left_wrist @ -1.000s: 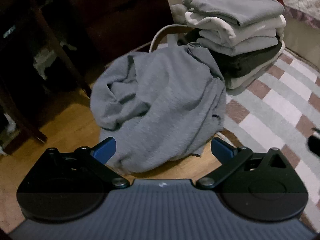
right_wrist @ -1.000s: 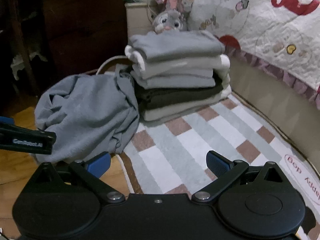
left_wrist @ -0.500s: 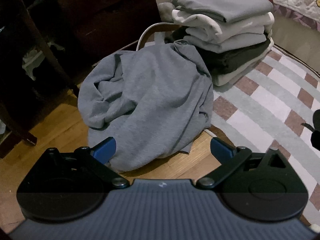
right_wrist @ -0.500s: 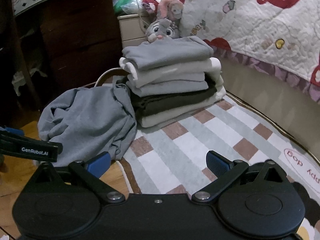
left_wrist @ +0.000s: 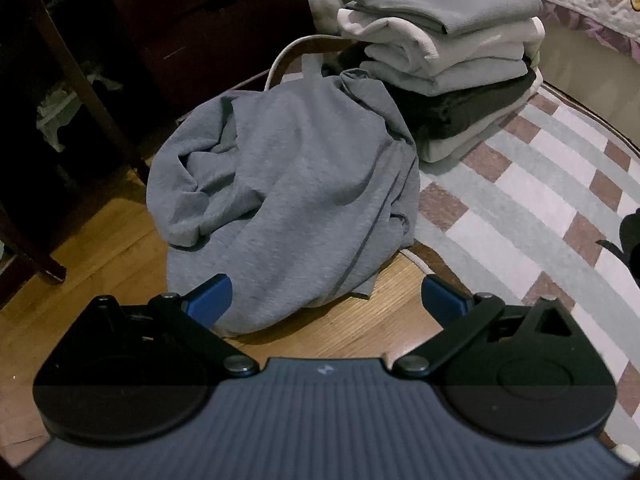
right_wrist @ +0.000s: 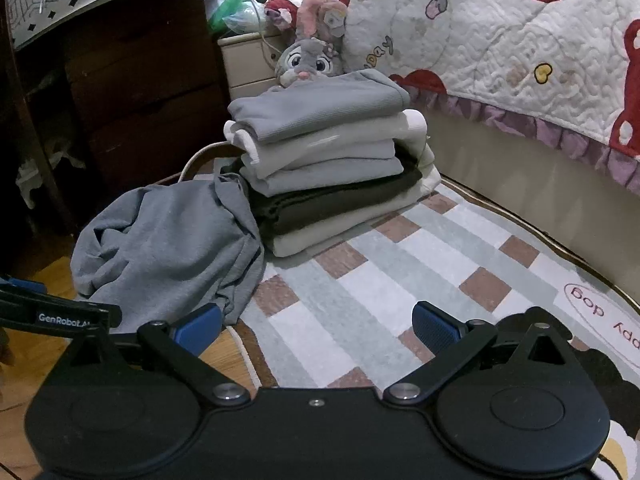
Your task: Fold clothes
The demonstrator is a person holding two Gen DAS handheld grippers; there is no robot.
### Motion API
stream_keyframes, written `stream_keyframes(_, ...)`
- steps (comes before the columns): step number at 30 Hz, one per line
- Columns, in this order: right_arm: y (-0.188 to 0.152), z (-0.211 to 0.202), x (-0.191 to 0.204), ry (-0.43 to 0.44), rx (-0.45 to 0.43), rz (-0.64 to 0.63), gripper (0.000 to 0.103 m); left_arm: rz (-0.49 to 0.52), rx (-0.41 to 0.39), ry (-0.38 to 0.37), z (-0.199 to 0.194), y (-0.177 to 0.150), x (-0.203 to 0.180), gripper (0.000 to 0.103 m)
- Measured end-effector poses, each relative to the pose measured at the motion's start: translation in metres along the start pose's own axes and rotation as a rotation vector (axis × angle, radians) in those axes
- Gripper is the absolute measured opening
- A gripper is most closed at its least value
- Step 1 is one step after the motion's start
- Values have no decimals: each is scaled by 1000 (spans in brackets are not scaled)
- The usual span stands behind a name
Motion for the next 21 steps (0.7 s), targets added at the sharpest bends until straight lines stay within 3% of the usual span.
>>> stream_keyframes(21, -3, -1, 1, -2, 14, 7, 103, -29, 12, -26, 1, 2, 8, 103)
Point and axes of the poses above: each gripper's, at about its wrist camera, not at the fingertips, and z roughly the way its jaws point, x to its left, y to its top, the point moved 2 cm from there along z, roughly the way its jaws point, and after that the axes turned 11 degrees about -z, right-handed, at the moved point
